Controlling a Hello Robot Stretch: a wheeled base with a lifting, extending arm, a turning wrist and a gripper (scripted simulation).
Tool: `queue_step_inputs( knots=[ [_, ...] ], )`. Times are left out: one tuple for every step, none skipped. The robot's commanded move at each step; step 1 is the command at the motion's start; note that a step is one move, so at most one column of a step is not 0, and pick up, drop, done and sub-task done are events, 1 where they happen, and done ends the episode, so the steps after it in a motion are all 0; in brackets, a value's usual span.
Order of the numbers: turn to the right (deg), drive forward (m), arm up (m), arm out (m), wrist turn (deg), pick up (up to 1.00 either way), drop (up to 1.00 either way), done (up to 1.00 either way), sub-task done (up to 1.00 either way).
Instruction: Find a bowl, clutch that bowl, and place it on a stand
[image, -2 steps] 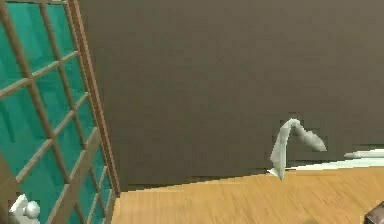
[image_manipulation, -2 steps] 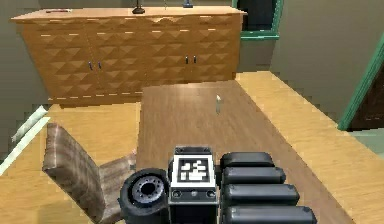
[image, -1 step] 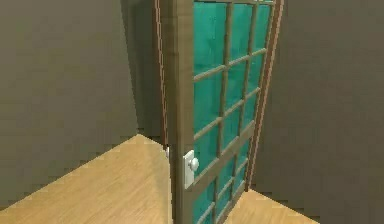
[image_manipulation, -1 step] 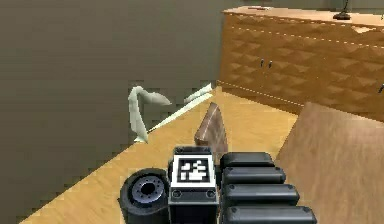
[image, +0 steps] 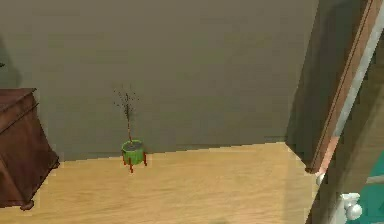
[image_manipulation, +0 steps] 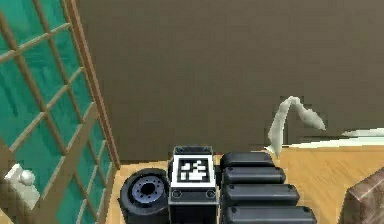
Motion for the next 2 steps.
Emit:
queue_step_inputs(
  knots=[
    [-15.0,0.0,0.0,0.0,0.0,0.0,0.0,0.0,0.0],
    [0.0,0.25,0.0,0.0,0.0,0.0,0.0,0.0,0.0]
  ],
)
